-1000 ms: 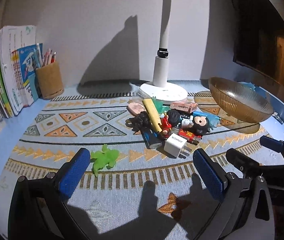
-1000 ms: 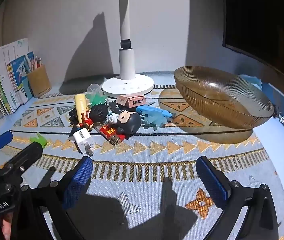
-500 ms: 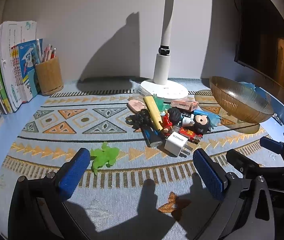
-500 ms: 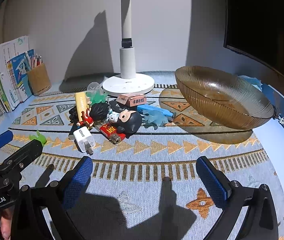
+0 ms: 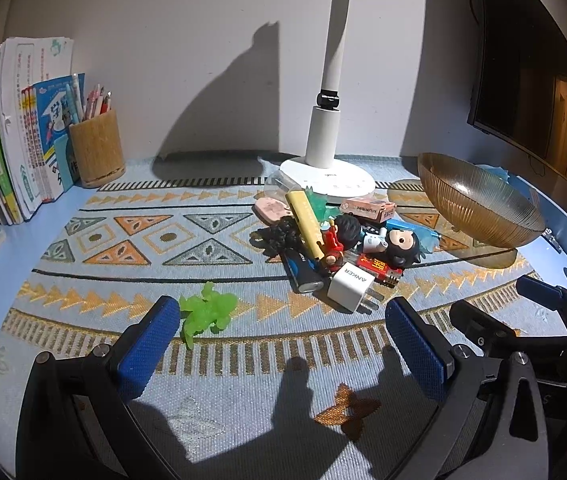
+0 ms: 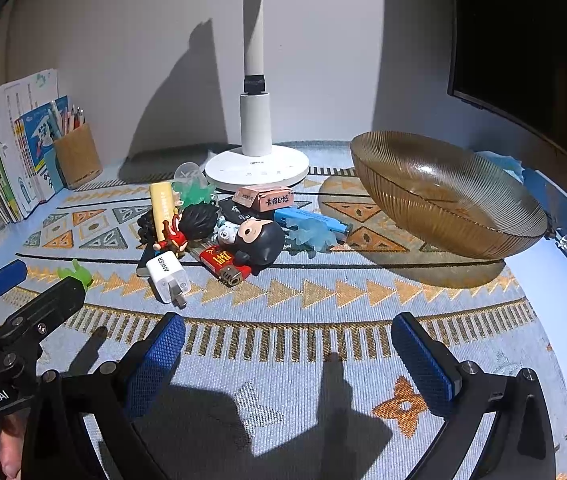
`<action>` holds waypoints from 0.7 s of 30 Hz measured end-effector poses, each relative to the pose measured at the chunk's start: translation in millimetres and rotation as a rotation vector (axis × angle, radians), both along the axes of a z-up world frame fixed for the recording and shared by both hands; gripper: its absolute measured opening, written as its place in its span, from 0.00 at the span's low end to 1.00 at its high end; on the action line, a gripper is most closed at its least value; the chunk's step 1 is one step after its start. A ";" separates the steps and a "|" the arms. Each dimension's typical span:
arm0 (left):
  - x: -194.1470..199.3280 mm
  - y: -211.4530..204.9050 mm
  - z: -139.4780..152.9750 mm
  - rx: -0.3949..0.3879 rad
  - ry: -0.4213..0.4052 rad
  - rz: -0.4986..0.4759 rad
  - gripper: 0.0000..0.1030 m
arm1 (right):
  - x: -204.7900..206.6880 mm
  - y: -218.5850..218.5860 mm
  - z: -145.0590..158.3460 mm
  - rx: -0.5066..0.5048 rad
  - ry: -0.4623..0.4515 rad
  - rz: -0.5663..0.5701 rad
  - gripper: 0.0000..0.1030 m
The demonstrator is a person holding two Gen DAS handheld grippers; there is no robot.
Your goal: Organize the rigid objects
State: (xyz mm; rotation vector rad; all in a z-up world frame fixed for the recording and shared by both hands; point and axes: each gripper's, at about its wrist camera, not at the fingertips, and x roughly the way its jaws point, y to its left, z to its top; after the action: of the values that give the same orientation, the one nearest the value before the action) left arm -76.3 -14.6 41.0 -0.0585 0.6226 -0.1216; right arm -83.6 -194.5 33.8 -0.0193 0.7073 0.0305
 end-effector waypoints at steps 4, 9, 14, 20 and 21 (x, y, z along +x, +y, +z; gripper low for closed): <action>-0.4 0.3 -0.1 0.000 0.000 0.000 0.99 | 0.5 -0.2 -0.5 0.004 0.010 0.000 1.00; -0.2 -0.2 0.0 0.001 0.000 0.000 0.99 | 0.7 -0.2 -0.5 0.004 0.014 0.001 1.00; -0.3 -0.6 -0.4 0.000 0.002 0.000 0.99 | 0.4 0.3 -0.5 0.005 0.027 -0.001 1.00; -0.4 -0.5 -0.4 -0.002 0.002 0.002 0.99 | 0.1 1.2 -0.4 0.004 0.024 -0.001 1.00; -0.4 -1.1 -0.8 -0.002 0.003 0.001 0.99 | -0.2 1.7 -0.7 0.003 0.015 0.000 1.00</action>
State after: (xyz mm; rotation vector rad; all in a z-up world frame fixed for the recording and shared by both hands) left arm -76.6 -15.7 40.2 -0.0614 0.6253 -0.1210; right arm -83.8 -192.8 33.2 -0.0166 0.7223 0.0318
